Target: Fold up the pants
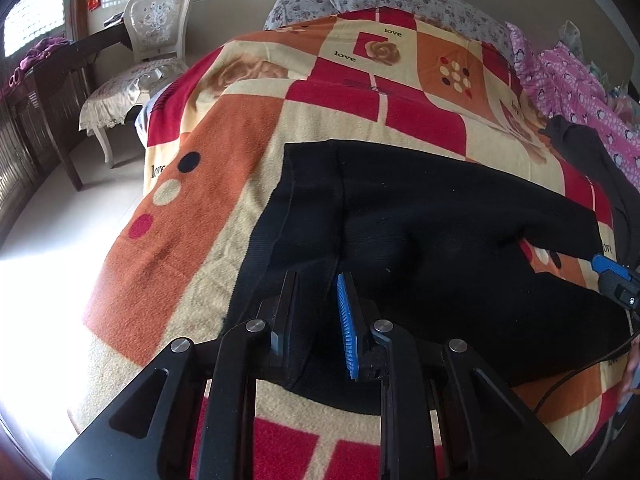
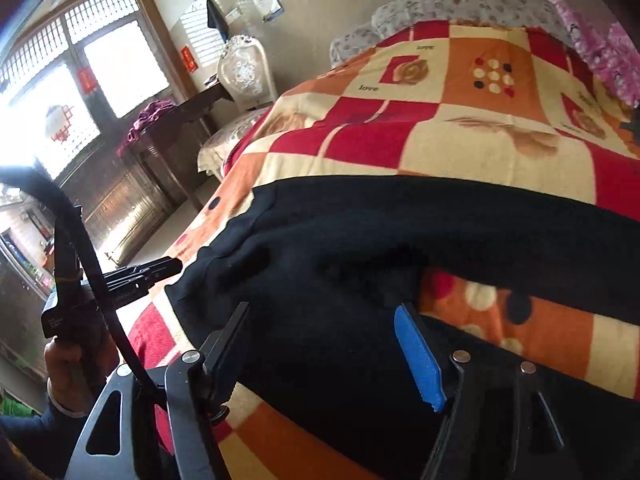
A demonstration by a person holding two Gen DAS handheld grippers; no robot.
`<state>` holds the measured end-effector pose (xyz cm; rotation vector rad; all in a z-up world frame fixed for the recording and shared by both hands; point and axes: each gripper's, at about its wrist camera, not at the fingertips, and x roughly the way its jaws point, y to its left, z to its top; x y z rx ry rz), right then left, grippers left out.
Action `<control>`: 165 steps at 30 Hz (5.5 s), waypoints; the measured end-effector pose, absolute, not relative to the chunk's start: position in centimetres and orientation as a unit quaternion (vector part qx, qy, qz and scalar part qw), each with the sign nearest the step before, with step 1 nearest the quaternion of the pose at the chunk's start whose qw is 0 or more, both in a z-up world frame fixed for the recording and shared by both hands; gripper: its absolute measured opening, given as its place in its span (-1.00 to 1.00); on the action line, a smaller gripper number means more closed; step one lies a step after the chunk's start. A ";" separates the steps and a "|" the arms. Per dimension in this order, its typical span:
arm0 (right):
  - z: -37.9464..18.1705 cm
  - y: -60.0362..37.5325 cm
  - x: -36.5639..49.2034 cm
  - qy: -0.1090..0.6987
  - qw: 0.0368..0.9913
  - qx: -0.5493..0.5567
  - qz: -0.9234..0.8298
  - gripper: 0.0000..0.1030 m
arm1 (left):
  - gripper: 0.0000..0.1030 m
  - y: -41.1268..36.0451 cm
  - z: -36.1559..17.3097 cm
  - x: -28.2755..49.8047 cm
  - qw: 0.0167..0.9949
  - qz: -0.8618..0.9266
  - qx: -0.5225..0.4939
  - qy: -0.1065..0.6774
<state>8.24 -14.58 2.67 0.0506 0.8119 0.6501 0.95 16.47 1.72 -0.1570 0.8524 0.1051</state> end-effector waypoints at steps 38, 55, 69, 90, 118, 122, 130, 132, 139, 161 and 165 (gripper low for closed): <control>1.9 -37.0 16.9 0.415 0.901 0.027 0.122 0.87 | -0.17 19.7 0.0 22.8 0.863 -0.118 -0.014 0.491; -0.8 -39.0 25.1 0.441 0.891 0.029 0.102 0.87 | -0.10 17.7 -1.6 22.4 0.848 -0.179 0.070 0.494; -1.2 -36.9 25.8 0.438 0.894 -0.035 0.085 0.34 | -0.46 15.5 -2.1 22.8 0.839 -0.188 0.139 0.492; 3.9 -35.8 15.9 0.402 0.906 -0.098 0.093 -0.84 | -0.87 13.9 4.8 11.4 0.913 -0.142 0.147 0.354; -1.1 -38.4 24.5 0.441 0.895 0.032 0.053 0.05 | -0.88 13.2 4.9 1.4 0.915 -0.198 0.097 0.339; -1.3 -37.2 25.1 0.441 0.896 -0.004 0.051 -0.38 | -0.88 13.0 4.8 2.0 0.915 -0.197 0.095 0.339; 4.3 -35.7 17.0 0.384 0.916 -0.075 0.088 -0.90 | -0.88 14.0 5.3 1.1 0.920 -0.198 0.072 0.330; 5.6 -36.1 13.9 0.367 0.923 -0.069 0.097 -0.90 | -0.88 14.4 5.4 0.1 0.921 -0.201 0.065 0.328; 2.9 -37.7 2.5 0.401 0.907 -0.060 0.118 -0.90 | -0.88 16.6 2.5 -2.9 0.915 -0.187 0.029 0.358; 2.1 -35.3 -1.2 0.352 0.920 -0.156 0.079 -0.90 | -0.88 17.4 0.4 -4.8 0.910 -0.175 0.018 0.376; -2.5 -36.8 -4.6 0.429 0.890 -0.128 0.088 -0.90 | -0.88 17.3 -0.4 -4.9 0.906 -0.174 0.018 0.386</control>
